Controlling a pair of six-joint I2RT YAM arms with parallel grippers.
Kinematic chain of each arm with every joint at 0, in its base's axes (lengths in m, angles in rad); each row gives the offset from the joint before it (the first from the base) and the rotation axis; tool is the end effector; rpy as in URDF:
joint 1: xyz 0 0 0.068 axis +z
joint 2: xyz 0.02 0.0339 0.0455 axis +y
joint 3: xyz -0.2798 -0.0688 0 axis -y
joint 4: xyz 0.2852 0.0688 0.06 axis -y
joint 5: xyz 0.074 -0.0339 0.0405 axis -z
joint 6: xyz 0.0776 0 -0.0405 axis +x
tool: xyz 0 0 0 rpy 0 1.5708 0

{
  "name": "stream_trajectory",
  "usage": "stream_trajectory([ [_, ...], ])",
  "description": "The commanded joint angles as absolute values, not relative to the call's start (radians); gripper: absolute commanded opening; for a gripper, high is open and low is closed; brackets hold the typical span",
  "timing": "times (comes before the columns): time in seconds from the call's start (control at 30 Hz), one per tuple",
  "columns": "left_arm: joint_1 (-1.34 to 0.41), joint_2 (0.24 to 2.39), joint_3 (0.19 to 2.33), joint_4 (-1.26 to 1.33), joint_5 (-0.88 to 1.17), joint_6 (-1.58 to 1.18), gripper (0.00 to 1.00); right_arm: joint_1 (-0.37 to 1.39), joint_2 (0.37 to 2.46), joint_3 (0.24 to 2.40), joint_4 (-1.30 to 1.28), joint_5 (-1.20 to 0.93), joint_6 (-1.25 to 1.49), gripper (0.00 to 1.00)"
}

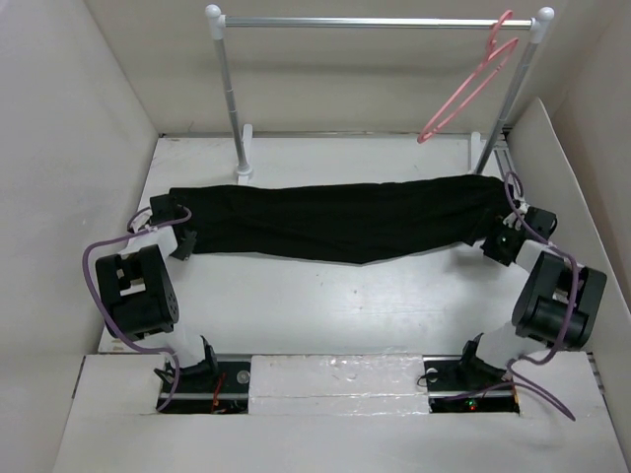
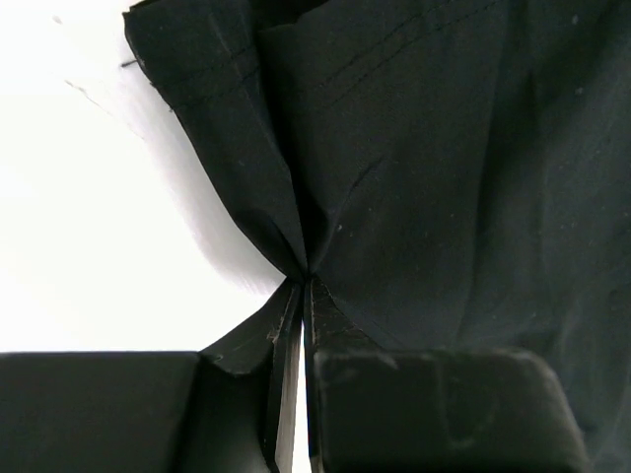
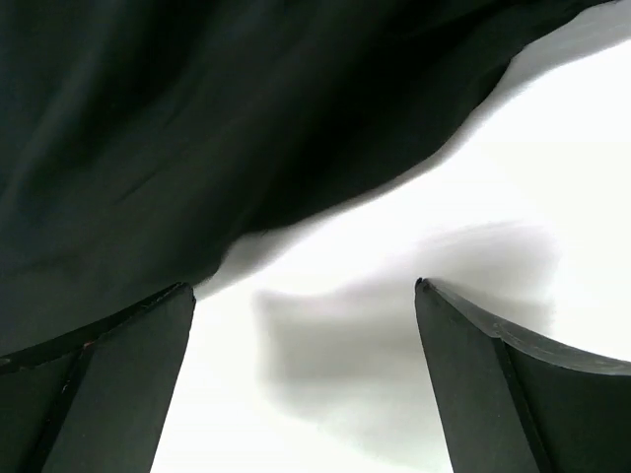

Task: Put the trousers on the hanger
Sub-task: Fold the trousers

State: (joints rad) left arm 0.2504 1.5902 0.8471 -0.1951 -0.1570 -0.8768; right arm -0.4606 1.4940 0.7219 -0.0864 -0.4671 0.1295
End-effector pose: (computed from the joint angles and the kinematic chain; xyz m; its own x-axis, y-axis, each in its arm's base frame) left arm 0.3507 0.1022 0.1230 -0.2428 -0.8458 -0.4751 -0.8144 0.4438 -0.3738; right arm 0.3186 -0.1191 0.1280 -0.6551 0.4538 -0.6041 0.2197 0.8794 0.4224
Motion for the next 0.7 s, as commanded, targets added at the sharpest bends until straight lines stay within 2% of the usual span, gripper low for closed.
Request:
stream_trajectory([
  [0.0, 0.259, 1.58, 0.887, -0.238, -0.245, -0.812, 0.0, -0.468, 1.566, 0.745, 0.138, -0.528, 0.225, 0.99],
  [0.17, 0.259, 1.606, 0.911, -0.248, -0.262, -0.776, 0.0, -0.45, 1.727, 0.761, 0.23, -0.525, 0.294, 0.98],
  [0.23, 0.259, 1.609, 0.922, -0.252, -0.278, -0.764, 0.0, -0.449, 1.753, 0.755, 0.245, -0.505, 0.322, 0.93],
  [0.27, 0.259, 1.614, 0.926, -0.253, -0.282, -0.752, 0.0, -0.449, 1.767, 0.753, 0.25, -0.499, 0.33, 0.87],
  [0.3, 0.259, 1.617, 0.937, -0.262, -0.291, -0.743, 0.0, -0.44, 1.77, 0.749, 0.256, -0.486, 0.339, 0.58],
  [0.37, 0.259, 1.615, 0.949, -0.27, -0.299, -0.736, 0.0, -0.44, 1.767, 0.747, 0.25, -0.473, 0.344, 0.32],
  [0.4, 0.259, 1.612, 0.953, -0.27, -0.301, -0.727, 0.0, -0.44, 1.753, 0.746, 0.239, -0.468, 0.339, 0.1],
  [0.43, 0.259, 1.606, 0.951, -0.275, -0.308, -0.721, 0.0, -0.44, 1.74, 0.744, 0.229, -0.462, 0.334, 0.04],
  [0.47, 0.259, 1.597, 0.95, -0.278, -0.313, -0.713, 0.0, -0.44, 1.714, 0.738, 0.166, -0.442, 0.324, 0.0],
  [0.67, 0.259, 1.588, 0.927, -0.345, -0.419, -0.669, 0.0, -0.503, 1.406, 0.641, -0.093, -0.336, 0.198, 0.0],
])
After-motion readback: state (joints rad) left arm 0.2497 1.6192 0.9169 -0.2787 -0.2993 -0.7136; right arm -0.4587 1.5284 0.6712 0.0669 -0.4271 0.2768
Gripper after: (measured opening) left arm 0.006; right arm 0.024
